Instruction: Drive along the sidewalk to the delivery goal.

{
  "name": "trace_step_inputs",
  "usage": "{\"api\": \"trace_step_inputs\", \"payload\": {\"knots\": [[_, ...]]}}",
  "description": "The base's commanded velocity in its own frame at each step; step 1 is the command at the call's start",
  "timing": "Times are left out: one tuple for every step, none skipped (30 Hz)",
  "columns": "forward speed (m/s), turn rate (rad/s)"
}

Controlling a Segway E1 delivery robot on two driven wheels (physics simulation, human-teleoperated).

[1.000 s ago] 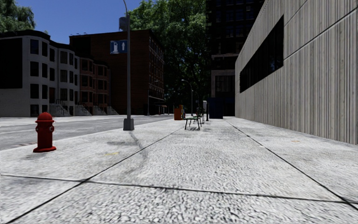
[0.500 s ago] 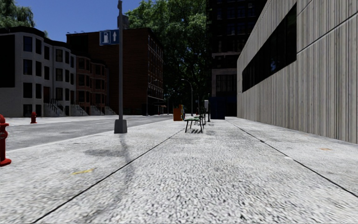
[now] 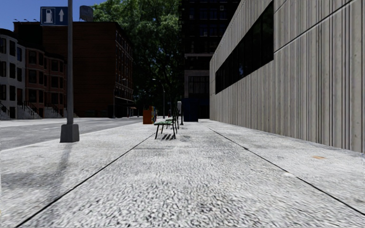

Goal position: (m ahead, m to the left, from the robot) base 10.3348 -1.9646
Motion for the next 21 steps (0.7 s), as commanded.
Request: {"api": "trace_step_inputs", "payload": {"knots": [[2.0, 0.0], [2.0, 0.0], [2.0, 0.0], [2.0, 0.0], [2.0, 0.0], [2.0, 0.0], [2.0, 0.0], [2.0, 0.0], [2.0, 0.0], [2.0, 0.0], [2.0, 0.0], [2.0, 0.0], [2.0, 0.0], [2.0, 0.1], [2.0, 0.55], [2.0, 0.55], [1.98, 0.69], [1.95, 0.85], [1.89, 0.96], [1.86, 0.98], [1.8, 0.99]]}}
